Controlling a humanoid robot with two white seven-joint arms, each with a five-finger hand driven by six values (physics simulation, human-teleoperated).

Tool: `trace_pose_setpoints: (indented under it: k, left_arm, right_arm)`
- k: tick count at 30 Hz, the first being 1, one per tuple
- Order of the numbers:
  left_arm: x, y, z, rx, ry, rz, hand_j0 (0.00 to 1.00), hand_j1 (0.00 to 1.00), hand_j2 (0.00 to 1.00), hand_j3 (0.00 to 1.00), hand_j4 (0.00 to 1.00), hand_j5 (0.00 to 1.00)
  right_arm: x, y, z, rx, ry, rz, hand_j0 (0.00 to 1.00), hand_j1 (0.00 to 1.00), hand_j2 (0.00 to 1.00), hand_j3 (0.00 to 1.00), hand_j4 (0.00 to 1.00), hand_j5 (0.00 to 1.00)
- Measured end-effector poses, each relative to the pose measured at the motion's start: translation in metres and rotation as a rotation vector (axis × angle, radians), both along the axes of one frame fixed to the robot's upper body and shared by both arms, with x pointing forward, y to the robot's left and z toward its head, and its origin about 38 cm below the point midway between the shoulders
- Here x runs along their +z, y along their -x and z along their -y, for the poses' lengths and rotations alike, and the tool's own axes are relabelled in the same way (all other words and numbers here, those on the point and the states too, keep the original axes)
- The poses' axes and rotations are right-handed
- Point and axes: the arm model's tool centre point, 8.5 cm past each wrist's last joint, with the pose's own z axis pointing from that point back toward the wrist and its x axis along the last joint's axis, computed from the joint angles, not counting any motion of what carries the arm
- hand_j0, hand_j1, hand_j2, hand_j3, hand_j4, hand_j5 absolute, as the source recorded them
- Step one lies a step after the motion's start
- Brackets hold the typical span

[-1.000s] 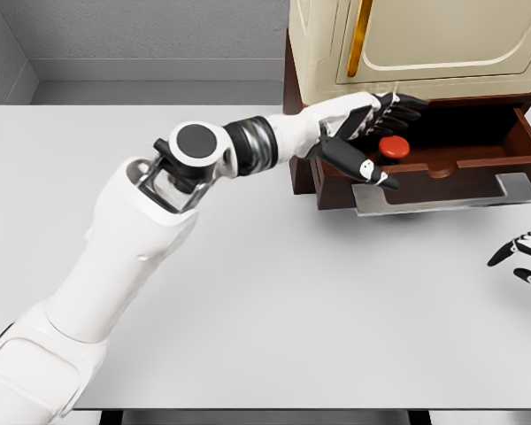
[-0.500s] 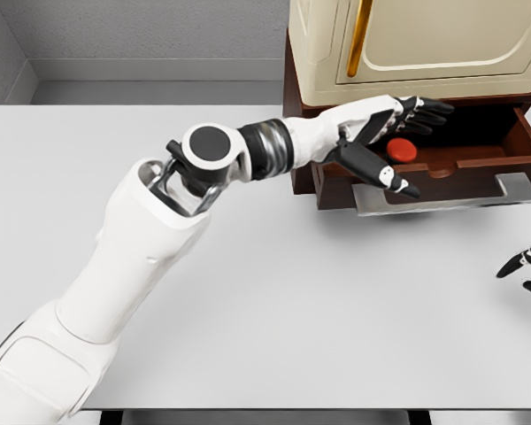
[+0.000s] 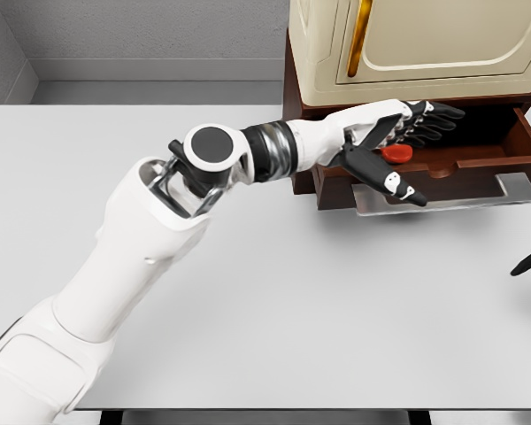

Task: Put the switch into the drawer with left arm, and close the drawer with right arm

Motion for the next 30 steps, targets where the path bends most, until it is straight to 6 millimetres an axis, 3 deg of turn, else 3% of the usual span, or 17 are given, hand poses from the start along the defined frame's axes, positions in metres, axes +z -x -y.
trace_pose_setpoints:
  k: [18, 26, 30]
  left_arm:
    - [-0.011, -0.015, -0.049, 0.04, -0.009, -0.06, 1.0, 1.0, 1.0, 1.0, 1.0, 1.0]
    - [-0.02, -0.018, -0.082, 0.079, -0.061, -0.069, 1.0, 1.0, 1.0, 1.0, 1.0, 1.0]
    - [-0.008, -0.012, -0.094, 0.074, -0.065, -0.03, 1.0, 1.0, 1.0, 1.0, 1.0, 1.0]
  right_arm:
    - [0.001, 0.0, -0.001, 0.002, -0.001, 0.003, 0.57, 0.57, 0.57, 0.57, 0.57, 0.57]
    - [-0.001, 0.003, 0.0, 0.0, -0.001, -0.006, 0.57, 0.57, 0.57, 0.57, 0.57, 0.57]
    - [-0.001, 0.003, 0.0, 0.0, -0.001, -0.005, 0.56, 0.56, 0.56, 0.56, 0.56, 0.56]
